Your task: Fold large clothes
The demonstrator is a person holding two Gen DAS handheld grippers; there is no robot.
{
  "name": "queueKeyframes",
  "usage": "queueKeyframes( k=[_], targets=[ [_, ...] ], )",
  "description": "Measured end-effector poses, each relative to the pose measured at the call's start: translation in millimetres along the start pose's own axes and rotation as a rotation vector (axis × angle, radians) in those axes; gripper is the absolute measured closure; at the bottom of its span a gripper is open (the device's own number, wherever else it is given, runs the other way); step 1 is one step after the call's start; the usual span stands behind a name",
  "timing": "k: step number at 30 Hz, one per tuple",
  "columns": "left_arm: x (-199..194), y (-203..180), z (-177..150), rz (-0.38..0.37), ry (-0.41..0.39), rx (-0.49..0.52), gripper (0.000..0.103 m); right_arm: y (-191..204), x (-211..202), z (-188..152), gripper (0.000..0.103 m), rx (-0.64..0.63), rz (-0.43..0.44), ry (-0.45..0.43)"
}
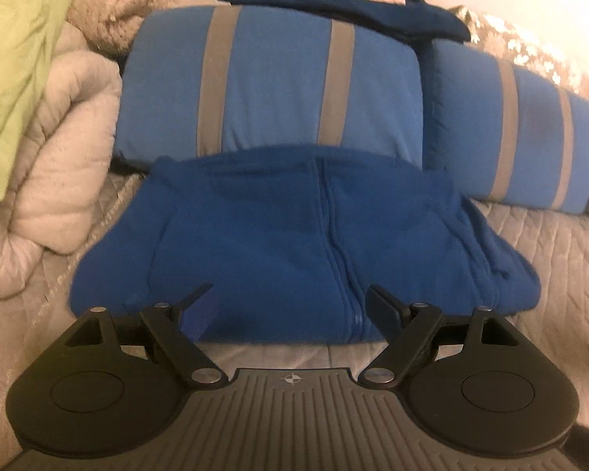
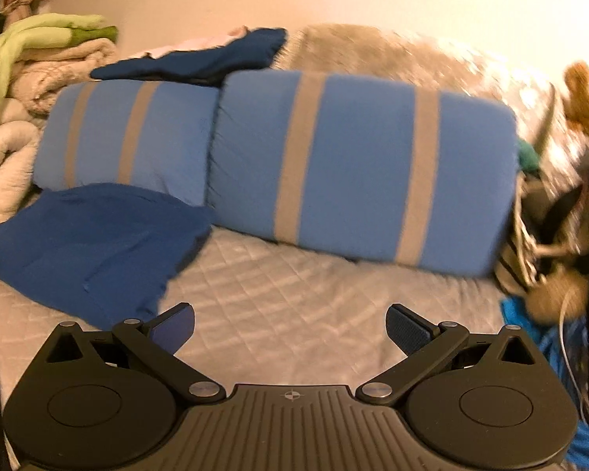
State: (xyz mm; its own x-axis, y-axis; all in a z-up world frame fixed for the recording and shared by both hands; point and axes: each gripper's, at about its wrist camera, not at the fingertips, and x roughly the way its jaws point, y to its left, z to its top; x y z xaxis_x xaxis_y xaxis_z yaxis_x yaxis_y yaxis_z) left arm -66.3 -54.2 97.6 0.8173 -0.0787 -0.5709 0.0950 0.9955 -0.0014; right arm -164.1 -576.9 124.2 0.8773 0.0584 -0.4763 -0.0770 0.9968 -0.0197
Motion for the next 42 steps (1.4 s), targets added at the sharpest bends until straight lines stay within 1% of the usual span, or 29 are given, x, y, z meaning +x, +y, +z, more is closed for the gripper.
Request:
queueKeyframes(
  k=[5,9,13,16,20,25,28,30,31,32,33,42],
  targets=[
    [14,-4,-15,0.000,0.042,-0.028,0.021,-30,-2,-33,0.000,0.044,-0.069,0.034],
    [22,-3,-28,0.001,0.071,-0.031,0.021,-52,4,-60,0.000,0.080,-0.120,0.099],
    [29,3,-42,0.012,0.100,-0.066,0.021,-67,11,-85,0.000,0.096,-0.174,0.165],
    [31,7,-54,0.050,0.119,-0.084,0.021,-77,13,-103,0.000,0.110,-0.207,0.207],
    [29,11,-67,0.106,0.131,-0.066,0.021,-86,12,-123,0.000,0.142,-0.239,0.232],
    [28,18,-84,0.158,0.146,-0.074,0.020,-97,10,-145,0.000,0.178,-0.295,0.233],
    [27,22,-93,0.137,0.107,-0.065,0.018,-104,18,-155,0.000,0.201,-0.333,0.262],
    [28,22,-96,0.133,0.093,-0.047,0.016,-107,17,-162,0.000,0.237,-0.327,0.237],
    [30,21,-97,0.135,0.092,-0.044,0.010,-107,17,-164,0.000,0.246,-0.330,0.226],
    [31,22,-98,0.138,0.095,-0.047,0.003,-106,17,-166,0.000,0.247,-0.335,0.218],
    [34,23,-98,0.145,0.103,-0.053,0.000,-104,17,-167,0.000,0.247,-0.342,0.209],
    [49,22,-93,0.181,0.093,-0.098,0.000,-109,28,-161,0.000,0.275,-0.372,0.193]
  ],
)
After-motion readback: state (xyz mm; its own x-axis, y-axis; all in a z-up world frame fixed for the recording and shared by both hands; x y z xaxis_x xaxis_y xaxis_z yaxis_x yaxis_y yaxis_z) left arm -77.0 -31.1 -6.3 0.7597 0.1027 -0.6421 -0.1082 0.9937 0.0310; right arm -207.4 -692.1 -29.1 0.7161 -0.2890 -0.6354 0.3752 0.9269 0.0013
